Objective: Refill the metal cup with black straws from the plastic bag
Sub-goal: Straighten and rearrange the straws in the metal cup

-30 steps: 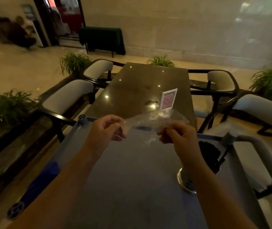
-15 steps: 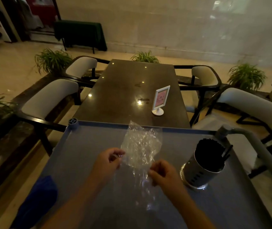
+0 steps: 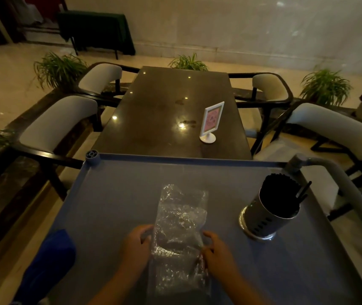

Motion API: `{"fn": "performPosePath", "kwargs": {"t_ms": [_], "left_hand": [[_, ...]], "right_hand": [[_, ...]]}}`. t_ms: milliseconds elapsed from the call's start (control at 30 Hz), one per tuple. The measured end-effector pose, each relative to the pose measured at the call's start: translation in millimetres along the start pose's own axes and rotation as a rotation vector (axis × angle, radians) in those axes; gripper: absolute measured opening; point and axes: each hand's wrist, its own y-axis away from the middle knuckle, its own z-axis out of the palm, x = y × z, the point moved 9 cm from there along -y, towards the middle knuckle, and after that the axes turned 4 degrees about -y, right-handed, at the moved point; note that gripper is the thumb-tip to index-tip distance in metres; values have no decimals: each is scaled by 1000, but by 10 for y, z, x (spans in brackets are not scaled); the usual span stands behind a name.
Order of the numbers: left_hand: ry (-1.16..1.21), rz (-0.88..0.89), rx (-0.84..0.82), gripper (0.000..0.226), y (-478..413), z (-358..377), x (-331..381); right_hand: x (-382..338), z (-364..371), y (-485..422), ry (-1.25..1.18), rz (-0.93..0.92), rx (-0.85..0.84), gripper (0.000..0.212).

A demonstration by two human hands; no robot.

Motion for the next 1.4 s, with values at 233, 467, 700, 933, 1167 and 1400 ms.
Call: {"fn": "performPosePath", "kwargs": {"t_ms": [233,467,700,933,1167,1400], "left_hand": [[-307,238,-46,31,108,125,285],[-655,658,-171,48,371,632,579],[-891,544,-355,69,282,914,109],[-903,515,-351,86,303,933,-67],[-1006,431,-375,86,221,958,91],[-868,575,-174,35,-16,830,1110]], "right_hand": [[-122,-59,64,341,-163,41,36],[-678,168,246,680,-653,204,25],[-246,441,-69,844,-470,-131,80],[-70,388,-168,938,-375,-218,110],[-210,257,-99,818,-404,-156,95],[-599,-495,151,383,-432,39,31]]}}
